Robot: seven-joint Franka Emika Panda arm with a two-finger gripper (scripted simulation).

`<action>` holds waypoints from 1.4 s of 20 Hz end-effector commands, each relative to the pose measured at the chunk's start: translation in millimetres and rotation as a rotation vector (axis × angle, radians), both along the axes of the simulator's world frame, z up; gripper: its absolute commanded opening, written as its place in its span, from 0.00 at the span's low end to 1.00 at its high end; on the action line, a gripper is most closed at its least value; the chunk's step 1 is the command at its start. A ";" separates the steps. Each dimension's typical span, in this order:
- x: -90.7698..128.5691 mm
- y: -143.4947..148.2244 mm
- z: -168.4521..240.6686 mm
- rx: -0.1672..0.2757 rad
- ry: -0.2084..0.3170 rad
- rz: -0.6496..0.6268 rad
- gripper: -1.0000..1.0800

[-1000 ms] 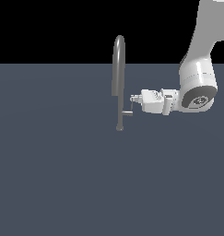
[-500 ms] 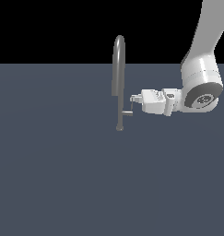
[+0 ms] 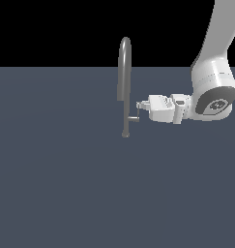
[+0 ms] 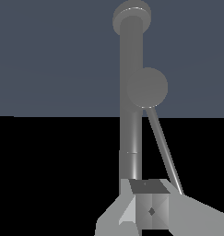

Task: Turn on the faucet by rotating a designated handle.

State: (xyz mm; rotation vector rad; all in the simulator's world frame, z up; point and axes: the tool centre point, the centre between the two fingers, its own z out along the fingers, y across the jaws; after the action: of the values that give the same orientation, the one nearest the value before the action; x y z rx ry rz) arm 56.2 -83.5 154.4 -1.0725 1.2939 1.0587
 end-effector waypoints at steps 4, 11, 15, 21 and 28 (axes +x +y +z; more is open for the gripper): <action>-19.7 3.6 -0.2 0.005 0.004 0.008 0.00; -31.4 5.9 -8.6 0.003 -0.001 0.006 0.00; -47.0 8.7 -18.7 0.005 0.003 0.008 0.00; -52.4 9.8 -33.5 0.003 -0.006 0.007 0.00; -53.2 10.0 -45.4 0.003 -0.019 0.009 0.00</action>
State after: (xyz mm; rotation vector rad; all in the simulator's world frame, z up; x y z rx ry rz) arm 6.9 -74.1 123.2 -1.0927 1.2604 1.0450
